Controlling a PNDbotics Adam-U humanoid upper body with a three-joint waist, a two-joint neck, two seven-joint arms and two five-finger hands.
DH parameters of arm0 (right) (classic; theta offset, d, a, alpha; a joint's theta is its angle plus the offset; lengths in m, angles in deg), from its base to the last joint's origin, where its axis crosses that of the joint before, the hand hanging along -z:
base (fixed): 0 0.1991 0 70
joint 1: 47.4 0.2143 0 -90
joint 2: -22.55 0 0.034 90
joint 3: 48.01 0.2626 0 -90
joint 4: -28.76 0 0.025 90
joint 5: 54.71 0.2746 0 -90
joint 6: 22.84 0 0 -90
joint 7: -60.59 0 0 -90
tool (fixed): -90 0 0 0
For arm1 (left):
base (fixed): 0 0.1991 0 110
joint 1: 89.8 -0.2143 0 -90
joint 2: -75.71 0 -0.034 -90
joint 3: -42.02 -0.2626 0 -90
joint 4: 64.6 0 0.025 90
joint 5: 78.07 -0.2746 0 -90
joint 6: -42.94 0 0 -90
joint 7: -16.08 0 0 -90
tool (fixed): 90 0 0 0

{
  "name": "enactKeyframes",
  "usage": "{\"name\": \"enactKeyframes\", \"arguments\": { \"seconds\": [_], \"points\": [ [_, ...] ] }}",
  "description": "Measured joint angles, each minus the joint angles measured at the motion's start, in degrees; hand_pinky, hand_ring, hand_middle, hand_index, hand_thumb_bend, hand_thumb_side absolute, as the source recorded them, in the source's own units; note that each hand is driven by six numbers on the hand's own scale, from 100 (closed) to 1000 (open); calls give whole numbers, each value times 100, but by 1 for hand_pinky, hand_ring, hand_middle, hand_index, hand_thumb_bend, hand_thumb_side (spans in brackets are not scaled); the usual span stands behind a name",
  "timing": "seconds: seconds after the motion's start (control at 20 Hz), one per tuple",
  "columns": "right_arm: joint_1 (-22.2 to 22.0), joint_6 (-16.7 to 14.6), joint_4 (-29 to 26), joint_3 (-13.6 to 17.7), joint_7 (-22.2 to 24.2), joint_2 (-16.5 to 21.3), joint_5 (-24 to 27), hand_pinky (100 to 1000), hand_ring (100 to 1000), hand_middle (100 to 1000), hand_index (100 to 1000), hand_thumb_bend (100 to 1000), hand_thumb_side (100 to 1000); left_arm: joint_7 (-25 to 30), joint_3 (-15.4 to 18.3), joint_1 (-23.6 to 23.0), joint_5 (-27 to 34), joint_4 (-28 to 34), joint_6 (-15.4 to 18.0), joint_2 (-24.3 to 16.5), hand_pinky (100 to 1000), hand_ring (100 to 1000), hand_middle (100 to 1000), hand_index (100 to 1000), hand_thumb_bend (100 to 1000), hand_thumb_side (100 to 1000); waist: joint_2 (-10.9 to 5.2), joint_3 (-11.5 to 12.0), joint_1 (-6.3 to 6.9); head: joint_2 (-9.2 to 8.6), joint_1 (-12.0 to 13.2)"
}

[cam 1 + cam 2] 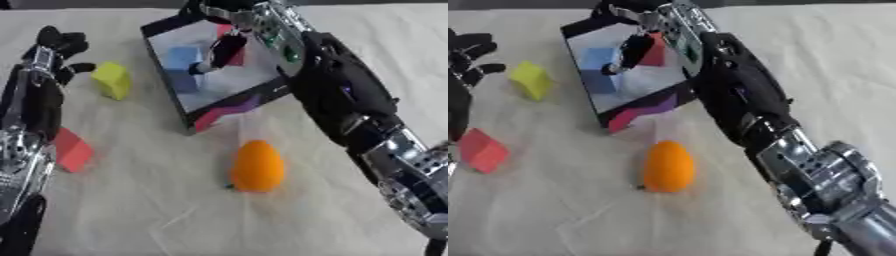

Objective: Pick up objects on the table and place them in the box.

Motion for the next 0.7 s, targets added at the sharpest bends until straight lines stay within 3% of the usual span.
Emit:
{"name": "enactKeyframes", "arguments": {
  "seconds": [0.3,0.45,0.7],
  "points": [
    [5,59,-290,31,32,179,340,855,876,849,879,491,272,1,1,-20,0,-1,-1,-3,709,834,743,727,244,806,0,-60,0,19,32],
    [4,260,-572,58,70,347,749,852,877,850,882,466,163,-1,3,-31,-1,-1,-1,-6,709,836,743,727,244,807,0,-88,0,19,63],
    [-32,694,-1018,144,206,631,1485,829,855,823,862,393,141,-6,11,-73,-3,-2,-2,-11,709,837,744,727,242,807,0,-126,0,18,98]
  ]
}}
